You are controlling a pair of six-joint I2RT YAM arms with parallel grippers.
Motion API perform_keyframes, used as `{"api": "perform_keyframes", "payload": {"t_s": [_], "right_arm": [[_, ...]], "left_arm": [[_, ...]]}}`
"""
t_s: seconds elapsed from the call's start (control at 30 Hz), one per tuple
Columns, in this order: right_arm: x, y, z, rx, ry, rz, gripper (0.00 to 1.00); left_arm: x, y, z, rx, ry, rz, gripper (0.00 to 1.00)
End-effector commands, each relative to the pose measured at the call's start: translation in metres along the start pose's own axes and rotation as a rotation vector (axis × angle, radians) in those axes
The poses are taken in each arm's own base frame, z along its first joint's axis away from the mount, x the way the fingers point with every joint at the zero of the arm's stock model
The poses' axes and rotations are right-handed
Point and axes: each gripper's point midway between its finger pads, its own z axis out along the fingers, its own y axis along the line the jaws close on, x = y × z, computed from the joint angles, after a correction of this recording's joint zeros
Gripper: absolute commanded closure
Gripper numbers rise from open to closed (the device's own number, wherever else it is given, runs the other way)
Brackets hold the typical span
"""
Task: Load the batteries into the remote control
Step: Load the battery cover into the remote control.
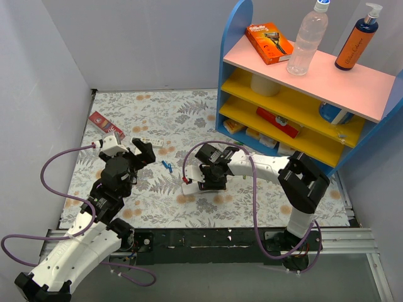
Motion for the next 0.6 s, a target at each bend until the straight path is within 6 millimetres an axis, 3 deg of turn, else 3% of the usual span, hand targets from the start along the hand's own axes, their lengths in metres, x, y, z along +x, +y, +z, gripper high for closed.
{"api": "perform_keyframes", "payload": {"t_s": [0.0, 0.1, 0.3, 0.37, 0.47, 0.5, 0.57], "right_arm": [[-0.007, -0.003, -0.007, 0.019, -0.025, -0.017, 0.46], [-0.012, -0.004, -0.017, 0.039, -0.056, 0.001, 0.46], [-0.025, -0.004, -0.050, 0.076, -0.209, 0.116, 0.34], [-0.032, -0.016, -0.062, 0.120, -0.294, 0.177, 0.32], [-0.026, -0.028, -0.081, 0.200, -0.390, 0.392, 0.33], [-0.029, -0.034, -0.084, 0.216, -0.438, 0.509, 0.34], [-0.014, -0.039, -0.080, 0.244, -0.440, 0.668, 0.36]], "left_arm": [[-0.002, 0.002, 0.000, -0.002, -0.012, 0.007, 0.02], [-0.001, 0.002, 0.000, -0.002, -0.011, 0.006, 0.02], [-0.001, -0.001, -0.001, 0.015, -0.007, -0.009, 0.02], [0.001, -0.003, -0.001, 0.025, 0.003, -0.016, 0.02], [0.009, -0.010, 0.000, 0.054, 0.039, -0.022, 0.02], [0.013, -0.012, 0.001, 0.060, 0.056, -0.036, 0.02], [0.025, -0.019, 0.003, 0.077, 0.118, -0.036, 0.02]]}}
